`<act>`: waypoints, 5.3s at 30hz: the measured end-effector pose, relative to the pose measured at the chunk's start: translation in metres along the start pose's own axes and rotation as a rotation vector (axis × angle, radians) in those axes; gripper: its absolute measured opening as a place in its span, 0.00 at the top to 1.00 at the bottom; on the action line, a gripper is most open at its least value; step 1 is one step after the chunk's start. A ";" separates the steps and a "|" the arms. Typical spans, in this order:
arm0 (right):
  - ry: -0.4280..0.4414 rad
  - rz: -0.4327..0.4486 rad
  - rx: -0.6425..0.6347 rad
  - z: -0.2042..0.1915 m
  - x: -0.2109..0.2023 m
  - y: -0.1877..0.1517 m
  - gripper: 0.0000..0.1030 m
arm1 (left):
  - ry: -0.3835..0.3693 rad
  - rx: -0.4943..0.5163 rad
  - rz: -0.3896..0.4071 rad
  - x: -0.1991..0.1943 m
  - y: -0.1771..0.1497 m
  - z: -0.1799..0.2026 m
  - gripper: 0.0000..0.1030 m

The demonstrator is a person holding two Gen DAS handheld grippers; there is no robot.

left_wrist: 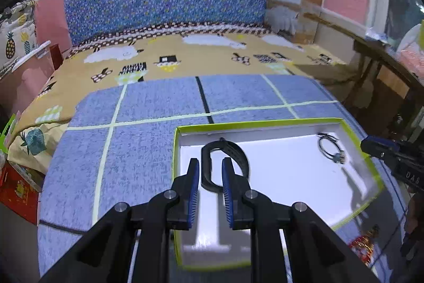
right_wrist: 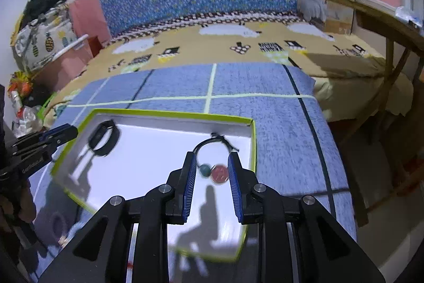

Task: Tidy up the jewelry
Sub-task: 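Open both tools to drop the band and hair tie into the box, then move the left tool back and grasp the light blue coil bracelet, then grasp the gold charm pendant with the right tool, then carry the blue coil bracelet and gold charm with both tools into the box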

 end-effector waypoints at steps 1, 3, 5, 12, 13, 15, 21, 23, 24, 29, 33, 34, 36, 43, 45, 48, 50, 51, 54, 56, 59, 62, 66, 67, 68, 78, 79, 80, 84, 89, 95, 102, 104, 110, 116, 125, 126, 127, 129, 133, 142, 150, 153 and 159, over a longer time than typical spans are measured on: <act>0.001 0.010 -0.003 -0.001 -0.007 -0.003 0.75 | -0.004 0.005 0.014 -0.007 -0.002 0.003 0.82; 0.011 0.032 -0.005 -0.003 -0.024 -0.010 0.75 | -0.018 0.008 0.038 -0.022 -0.007 0.009 0.82; 0.018 0.051 -0.003 -0.005 -0.041 -0.018 0.75 | -0.028 0.004 0.053 -0.035 -0.013 0.014 0.82; 0.028 0.123 -0.005 -0.011 -0.093 -0.045 0.75 | -0.072 0.022 0.105 -0.080 -0.042 0.038 0.82; 0.031 0.129 -0.006 -0.012 -0.099 -0.050 0.75 | -0.075 0.027 0.111 -0.086 -0.046 0.041 0.82; 0.035 0.138 -0.003 -0.013 -0.110 -0.059 0.75 | -0.077 0.034 0.122 -0.098 -0.056 0.047 0.82; 0.043 0.155 0.015 -0.016 -0.133 -0.086 0.76 | -0.080 0.038 0.139 -0.124 -0.079 0.055 0.82; 0.047 0.154 0.011 -0.017 -0.138 -0.093 0.76 | -0.080 0.042 0.144 -0.132 -0.085 0.057 0.82; 0.044 0.155 0.007 -0.018 -0.141 -0.096 0.76 | -0.077 0.046 0.146 -0.135 -0.088 0.058 0.82; 0.049 0.140 0.012 -0.020 -0.148 -0.114 0.76 | -0.077 0.053 0.142 -0.145 -0.106 0.063 0.82; 0.057 0.125 0.014 -0.022 -0.152 -0.125 0.76 | -0.091 0.056 0.126 -0.147 -0.118 0.066 0.82; 0.060 0.121 0.014 -0.023 -0.152 -0.127 0.76 | -0.094 0.058 0.123 -0.148 -0.121 0.068 0.82; 0.062 0.116 0.018 -0.023 -0.152 -0.131 0.76 | -0.100 0.056 0.116 -0.147 -0.124 0.069 0.82; 0.066 0.099 0.020 -0.025 -0.149 -0.135 0.76 | -0.121 0.044 0.097 -0.143 -0.133 0.072 0.82; 0.068 0.097 0.021 -0.025 -0.148 -0.136 0.76 | -0.125 0.043 0.096 -0.141 -0.133 0.073 0.82; 0.068 0.092 0.020 -0.026 -0.145 -0.135 0.76 | -0.129 0.041 0.089 -0.138 -0.134 0.073 0.82; 0.067 0.086 0.021 -0.026 -0.143 -0.136 0.76 | -0.131 0.041 0.083 -0.136 -0.135 0.074 0.82; 0.067 0.083 0.021 -0.026 -0.141 -0.136 0.76 | -0.132 0.040 0.081 -0.134 -0.135 0.074 0.82; 0.067 0.075 0.021 -0.026 -0.137 -0.134 0.76 | -0.135 0.044 0.073 -0.130 -0.133 0.074 0.82; 0.070 0.069 0.025 -0.027 -0.133 -0.133 0.76 | -0.138 0.045 0.068 -0.127 -0.132 0.074 0.82; 0.074 0.055 0.035 -0.027 -0.124 -0.130 0.76 | -0.140 0.052 0.062 -0.120 -0.127 0.074 0.79; 0.080 0.038 0.045 -0.027 -0.114 -0.128 0.76 | -0.144 0.054 0.054 -0.112 -0.121 0.073 0.76; 0.081 0.016 0.057 -0.026 -0.102 -0.126 0.76 | -0.150 0.053 0.041 -0.098 -0.113 0.070 0.75; 0.079 0.014 0.059 -0.025 -0.100 -0.125 0.76 | -0.153 0.049 0.034 -0.093 -0.111 0.069 0.75; 0.077 0.008 0.062 -0.024 -0.097 -0.124 0.76 | -0.154 0.048 0.028 -0.089 -0.110 0.069 0.75; -0.003 -0.012 0.077 0.004 -0.071 -0.113 0.76 | -0.145 0.017 -0.042 -0.049 -0.103 0.061 0.75; -0.009 -0.018 0.071 0.006 -0.068 -0.113 0.76 | -0.145 0.014 -0.048 -0.046 -0.102 0.061 0.75; -0.017 -0.024 0.065 0.008 -0.064 -0.112 0.76 | -0.147 0.010 -0.054 -0.043 -0.102 0.060 0.75; -0.020 -0.040 0.030 0.006 -0.055 -0.111 0.76 | -0.141 0.005 -0.072 -0.037 -0.101 0.059 0.75; -0.019 -0.062 -0.025 -0.003 -0.043 -0.111 0.76 | -0.137 0.011 -0.112 -0.026 -0.101 0.062 0.75; -0.010 -0.090 -0.022 0.002 -0.035 -0.107 0.76 | -0.138 -0.019 -0.158 -0.017 -0.103 0.058 0.75; 0.014 -0.108 -0.082 -0.001 -0.035 -0.113 0.77 | -0.107 0.025 -0.173 -0.014 -0.103 0.063 0.75; 0.006 -0.107 -0.105 -0.001 -0.036 -0.114 0.83 | -0.105 0.031 -0.175 -0.014 -0.103 0.064 0.76; 0.001 -0.097 -0.110 -0.002 -0.037 -0.115 0.85 | -0.092 0.055 -0.181 -0.013 -0.103 0.067 0.87; 0.007 -0.085 -0.086 -0.001 -0.043 -0.117 0.85 | -0.134 0.030 -0.162 -0.019 -0.103 0.064 0.90; 0.015 -0.045 -0.042 0.006 -0.059 -0.113 0.89 | -0.181 0.014 -0.084 -0.042 -0.096 0.065 0.91; 0.015 -0.045 -0.045 0.006 -0.059 -0.113 0.89 | -0.183 0.014 -0.077 -0.045 -0.095 0.065 0.91; 0.016 -0.047 -0.047 0.006 -0.059 -0.114 0.89 | -0.183 0.015 -0.074 -0.046 -0.094 0.065 0.91; 0.011 -0.048 -0.048 0.007 -0.058 -0.114 0.89 | -0.182 0.012 -0.069 -0.049 -0.092 0.065 0.91; 0.008 -0.032 -0.035 0.010 -0.062 -0.112 0.89 | -0.181 0.008 -0.059 -0.054 -0.091 0.063 0.91; 0.026 0.024 -0.012 0.011 -0.082 -0.095 0.89 | -0.202 0.013 -0.018 -0.069 -0.078 0.068 0.91; 0.034 0.065 -0.026 0.004 -0.088 -0.075 0.89 | -0.199 0.027 -0.006 -0.071 -0.066 0.068 0.91; 0.040 0.071 -0.028 0.001 -0.084 -0.067 0.89 | -0.198 0.031 -0.003 -0.069 -0.059 0.067 0.91; 0.045 0.083 -0.043 -0.006 -0.073 -0.047 0.89 | -0.174 0.048 0.003 -0.058 -0.040 0.059 0.91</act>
Point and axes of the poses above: each gripper's, at about its wrist camera, not at the fingertips, and x roughly the way its jaws point, z to its right, y to its top, the point moved 6 cm from there along x, roughly the way its jaws point, and after that the axes turned 15 degrees about -y, right-handed, at the moved point
